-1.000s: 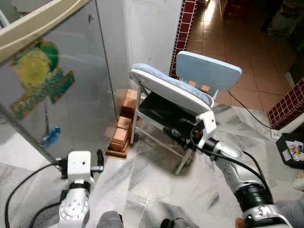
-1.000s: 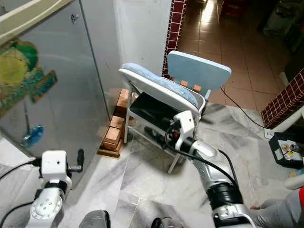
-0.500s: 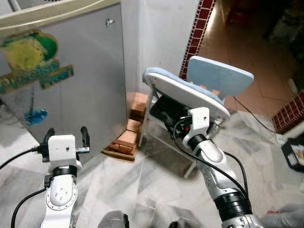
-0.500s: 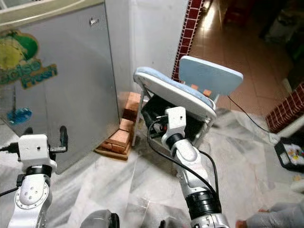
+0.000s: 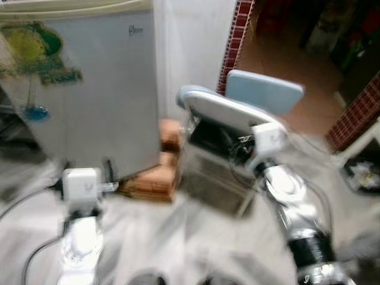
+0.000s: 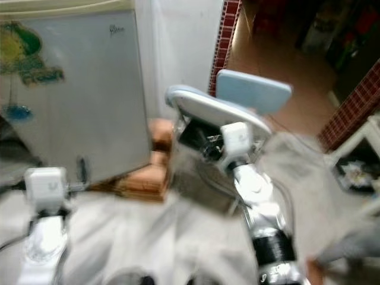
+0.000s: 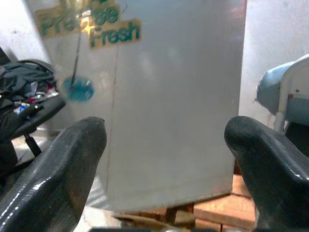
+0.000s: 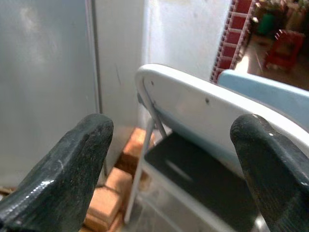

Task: Restocking fridge

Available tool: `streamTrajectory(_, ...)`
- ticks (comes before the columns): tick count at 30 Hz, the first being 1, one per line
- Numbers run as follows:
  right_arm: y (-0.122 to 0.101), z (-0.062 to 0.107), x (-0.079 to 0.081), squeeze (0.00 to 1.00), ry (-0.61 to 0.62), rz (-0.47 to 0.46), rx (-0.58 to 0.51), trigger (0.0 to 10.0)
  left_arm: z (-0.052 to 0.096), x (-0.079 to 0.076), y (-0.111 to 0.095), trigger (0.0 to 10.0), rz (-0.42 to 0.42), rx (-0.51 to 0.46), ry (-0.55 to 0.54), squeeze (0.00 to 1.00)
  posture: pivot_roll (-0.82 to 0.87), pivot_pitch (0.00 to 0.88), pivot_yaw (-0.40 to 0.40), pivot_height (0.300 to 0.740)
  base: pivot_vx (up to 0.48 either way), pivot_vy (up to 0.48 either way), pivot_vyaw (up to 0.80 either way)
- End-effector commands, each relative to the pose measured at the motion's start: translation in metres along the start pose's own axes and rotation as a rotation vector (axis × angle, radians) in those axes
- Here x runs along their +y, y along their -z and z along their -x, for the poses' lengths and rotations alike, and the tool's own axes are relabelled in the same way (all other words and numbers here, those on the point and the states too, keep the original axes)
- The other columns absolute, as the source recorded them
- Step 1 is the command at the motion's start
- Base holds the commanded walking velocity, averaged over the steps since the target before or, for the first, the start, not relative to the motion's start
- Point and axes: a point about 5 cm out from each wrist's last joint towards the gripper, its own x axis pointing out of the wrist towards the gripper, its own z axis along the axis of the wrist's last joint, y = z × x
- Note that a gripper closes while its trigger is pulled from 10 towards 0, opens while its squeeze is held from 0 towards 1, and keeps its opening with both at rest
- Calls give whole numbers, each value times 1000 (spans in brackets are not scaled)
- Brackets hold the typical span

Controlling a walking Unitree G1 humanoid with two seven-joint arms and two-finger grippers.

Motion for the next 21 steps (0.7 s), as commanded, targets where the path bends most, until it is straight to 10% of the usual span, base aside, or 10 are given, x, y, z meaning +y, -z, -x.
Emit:
streamTrajectory(1,-8,-3,1,0,-14,-10,-15,10000,1,4,0,10000,-8,-2,-1,0,65,40,-38,740,0,480,0)
streamTrajectory(9,-4,2,-4,0,-75,53,25,10000,2,-3,0,10000,-54,-28,78,0,53,35,-44,740,0,480,0)
streamTrajectory(21,37,30,-5,0,221,-54,103,10000,-5,13,-8,10000,-46,-74,72,0,43,26,-4,740,0,480,0)
